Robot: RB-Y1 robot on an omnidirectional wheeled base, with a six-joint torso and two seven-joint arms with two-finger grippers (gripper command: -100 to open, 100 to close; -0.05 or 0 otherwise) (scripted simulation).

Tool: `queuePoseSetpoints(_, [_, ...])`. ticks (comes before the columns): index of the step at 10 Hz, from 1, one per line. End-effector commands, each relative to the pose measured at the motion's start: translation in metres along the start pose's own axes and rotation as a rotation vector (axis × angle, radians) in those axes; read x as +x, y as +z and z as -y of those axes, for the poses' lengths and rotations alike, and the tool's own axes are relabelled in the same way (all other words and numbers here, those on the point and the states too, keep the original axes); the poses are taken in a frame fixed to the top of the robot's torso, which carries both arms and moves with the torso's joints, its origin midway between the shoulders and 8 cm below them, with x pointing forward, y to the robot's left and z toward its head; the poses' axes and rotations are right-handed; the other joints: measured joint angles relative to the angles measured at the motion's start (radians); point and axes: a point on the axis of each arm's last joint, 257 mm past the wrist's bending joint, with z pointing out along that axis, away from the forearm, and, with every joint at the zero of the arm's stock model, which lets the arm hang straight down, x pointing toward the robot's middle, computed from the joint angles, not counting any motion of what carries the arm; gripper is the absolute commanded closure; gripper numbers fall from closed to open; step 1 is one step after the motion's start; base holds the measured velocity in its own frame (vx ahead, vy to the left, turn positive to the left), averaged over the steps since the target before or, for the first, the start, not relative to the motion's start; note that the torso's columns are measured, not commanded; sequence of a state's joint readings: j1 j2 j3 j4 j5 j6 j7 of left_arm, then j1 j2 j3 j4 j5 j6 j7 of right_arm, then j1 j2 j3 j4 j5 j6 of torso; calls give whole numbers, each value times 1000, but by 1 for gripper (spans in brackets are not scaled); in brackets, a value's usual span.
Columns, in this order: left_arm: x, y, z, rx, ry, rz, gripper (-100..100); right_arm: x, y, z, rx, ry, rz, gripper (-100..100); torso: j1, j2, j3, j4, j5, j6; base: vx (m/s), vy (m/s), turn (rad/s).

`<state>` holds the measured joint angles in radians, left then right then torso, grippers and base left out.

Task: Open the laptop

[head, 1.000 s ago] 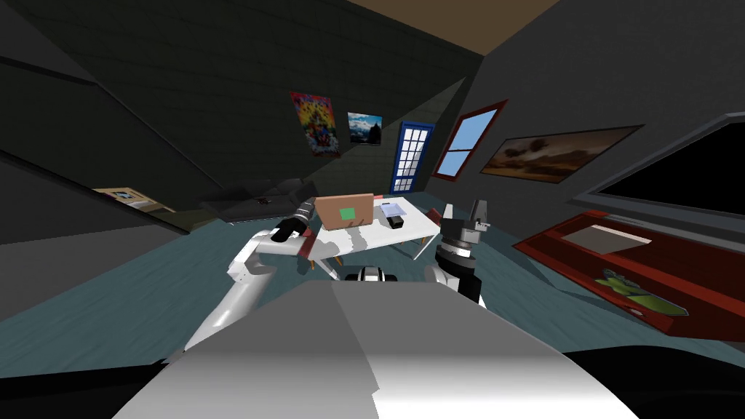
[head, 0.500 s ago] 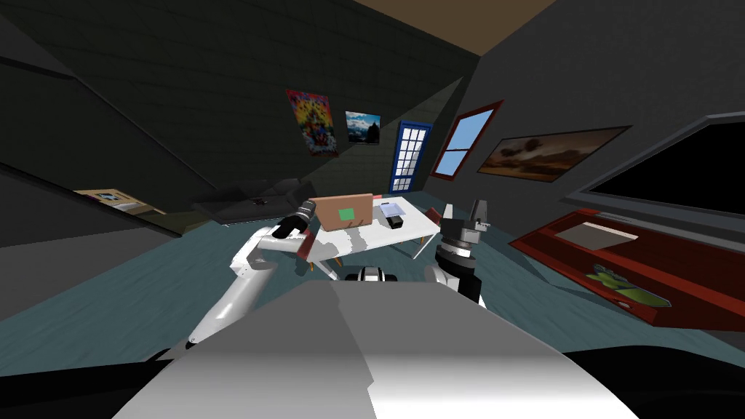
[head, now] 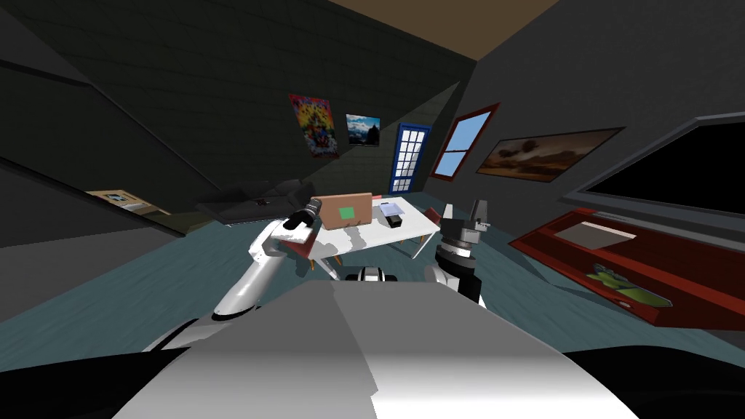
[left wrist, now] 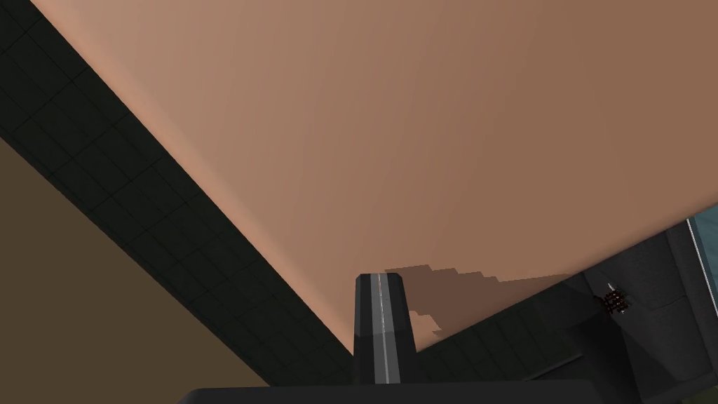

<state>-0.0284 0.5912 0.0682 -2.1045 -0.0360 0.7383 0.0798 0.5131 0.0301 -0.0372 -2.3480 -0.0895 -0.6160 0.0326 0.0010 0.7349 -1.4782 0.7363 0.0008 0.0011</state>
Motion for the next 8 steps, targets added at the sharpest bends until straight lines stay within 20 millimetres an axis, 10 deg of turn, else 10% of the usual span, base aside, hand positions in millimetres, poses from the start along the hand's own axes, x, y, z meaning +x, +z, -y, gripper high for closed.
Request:
queuePoseSetpoints(1, [9,19,14,21,-7,-30,100,0,0,0,0,0,0,0,-1,2,1,1,-1,0,-25,-7,-2])
queuePoseSetpoints(4, [6,31,-21,-56,-7,-24,100,0,0,0,0,0,0,0,1,0,0,0,0,-1,4,-1,-2])
queuePoseSetpoints(8, [21,60,-10,-58,0,-75,100,0,0,0,0,0,0,0,-1,3,2,2,-1,-1,-31,-8,3])
